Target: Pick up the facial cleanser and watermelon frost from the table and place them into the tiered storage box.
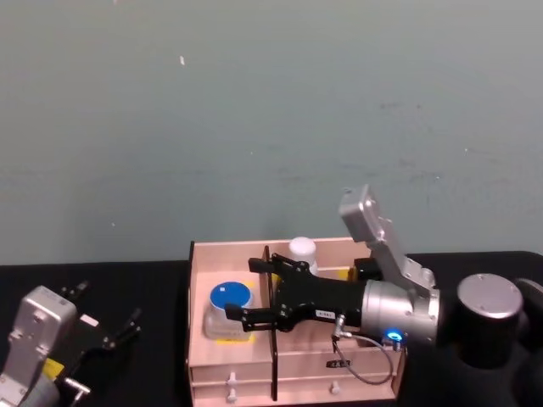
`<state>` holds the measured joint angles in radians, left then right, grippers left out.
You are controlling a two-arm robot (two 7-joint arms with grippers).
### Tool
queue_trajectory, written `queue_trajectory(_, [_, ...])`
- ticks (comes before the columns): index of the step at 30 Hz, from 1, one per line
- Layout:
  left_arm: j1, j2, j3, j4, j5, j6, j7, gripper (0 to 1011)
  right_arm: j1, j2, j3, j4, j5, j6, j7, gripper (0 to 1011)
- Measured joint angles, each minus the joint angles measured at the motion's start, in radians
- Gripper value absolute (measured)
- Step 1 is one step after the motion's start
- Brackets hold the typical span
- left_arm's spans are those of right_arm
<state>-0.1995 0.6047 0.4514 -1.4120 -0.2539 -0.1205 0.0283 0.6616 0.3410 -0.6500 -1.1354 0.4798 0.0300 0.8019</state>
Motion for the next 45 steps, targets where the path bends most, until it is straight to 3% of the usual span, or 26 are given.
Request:
queue_trajectory(4, [0.000, 0.000, 0.000, 0.000, 0.000, 0.000, 0.000, 1001, -0.055, 0.052, 0.012, -0.101, 0.021, 0.003, -0.010, 1002])
queue_trajectory(7, [0.000, 0.000, 0.000, 0.000, 0.000, 0.000, 0.000, 1001, -0.113, 0.111, 0.022, -0.193, 0.041, 0.004, -0.017, 1003])
queue_trajectory(14, [0.000, 0.000, 0.000, 0.000, 0.000, 0.000, 0.000, 1001, -0.229, 0.223, 0.048, -0.335, 0.081, 0.013, -0.044, 1003])
queue_trajectory(17, [0.000, 0.000, 0.000, 0.000, 0.000, 0.000, 0.000, 1001, -0.265, 0.254, 0.061, -0.369, 0.093, 0.017, -0.060, 1002])
queue_trajectory(23, [0.000, 0.000, 0.000, 0.000, 0.000, 0.000, 0.000, 1001, -0.369, 0.325, 0.115, -0.442, 0.136, 0.024, -0.120, 1003])
queue_trajectory(27, [0.000, 0.000, 0.000, 0.000, 0.000, 0.000, 0.000, 1001, -0.460, 0.359, 0.178, -0.482, 0.178, 0.016, -0.187, 1002])
queue_trajectory(30, [0.000, 0.000, 0.000, 0.000, 0.000, 0.000, 0.000, 1001, -0.509, 0.364, 0.219, -0.501, 0.192, 0.001, -0.245, 1002])
queue_trajectory(31, [0.000, 0.000, 0.000, 0.000, 0.000, 0.000, 0.000, 1001, -0.542, 0.364, 0.248, -0.514, 0.196, -0.013, -0.291, 1003])
queue_trajectory(36, [0.000, 0.000, 0.000, 0.000, 0.000, 0.000, 0.000, 1001, -0.620, 0.342, 0.319, -0.549, 0.185, -0.051, -0.427, 1002])
queue_trajectory(41, [0.000, 0.000, 0.000, 0.000, 0.000, 0.000, 0.000, 1001, -0.689, 0.288, 0.374, -0.584, 0.129, -0.071, -0.612, 1002])
queue_trajectory(43, [0.000, 0.000, 0.000, 0.000, 0.000, 0.000, 0.000, 1001, -0.702, 0.269, 0.383, -0.592, 0.108, -0.068, -0.665, 1002])
queue_trajectory(45, [0.000, 0.000, 0.000, 0.000, 0.000, 0.000, 0.000, 1001, -0.716, 0.239, 0.394, -0.598, 0.070, -0.053, -0.756, 1002])
